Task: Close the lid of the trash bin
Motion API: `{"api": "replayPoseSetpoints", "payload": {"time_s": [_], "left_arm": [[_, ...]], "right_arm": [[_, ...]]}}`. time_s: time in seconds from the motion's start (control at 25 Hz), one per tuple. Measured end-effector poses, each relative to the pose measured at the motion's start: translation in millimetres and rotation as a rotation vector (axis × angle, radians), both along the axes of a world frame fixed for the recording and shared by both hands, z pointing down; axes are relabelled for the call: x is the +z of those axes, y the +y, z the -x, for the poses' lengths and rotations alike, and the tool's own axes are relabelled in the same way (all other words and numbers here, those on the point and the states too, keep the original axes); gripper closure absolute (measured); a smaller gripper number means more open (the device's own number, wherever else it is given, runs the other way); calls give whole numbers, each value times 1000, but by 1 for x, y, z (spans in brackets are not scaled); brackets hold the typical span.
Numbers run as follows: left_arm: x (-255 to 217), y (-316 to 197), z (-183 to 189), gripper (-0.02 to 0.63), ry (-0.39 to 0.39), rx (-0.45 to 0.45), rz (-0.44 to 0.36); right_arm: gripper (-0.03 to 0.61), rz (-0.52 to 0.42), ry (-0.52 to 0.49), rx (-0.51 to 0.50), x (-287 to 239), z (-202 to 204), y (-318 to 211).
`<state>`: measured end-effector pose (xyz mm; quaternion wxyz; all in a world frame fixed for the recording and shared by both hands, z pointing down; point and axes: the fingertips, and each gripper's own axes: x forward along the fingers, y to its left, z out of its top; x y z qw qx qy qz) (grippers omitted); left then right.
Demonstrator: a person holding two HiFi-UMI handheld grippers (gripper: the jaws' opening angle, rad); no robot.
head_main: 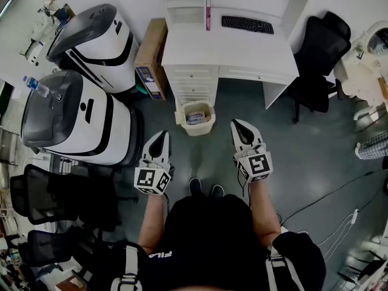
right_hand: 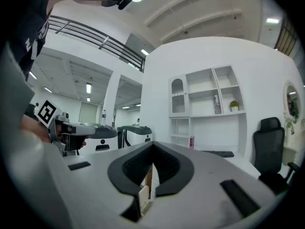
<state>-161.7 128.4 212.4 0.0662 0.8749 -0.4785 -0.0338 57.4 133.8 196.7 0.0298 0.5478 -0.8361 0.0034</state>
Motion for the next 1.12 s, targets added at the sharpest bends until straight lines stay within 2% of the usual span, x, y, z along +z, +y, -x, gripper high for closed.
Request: {"api": "replayPoseSetpoints", "payload": {"time_s": [0.44,0.84,1.12], "left_arm": [[-1,0,-3,611,3,12,-9],[0,3,-7,611,4,1,-8],[-3,15,-31,611,-24,-25,-30]], "right_arm": [[575,-28,0,-7,-7,6,2],[574,-20,-38,22,-7,-7,2],[574,-11,-18,-10,-1,-21,6]]}}
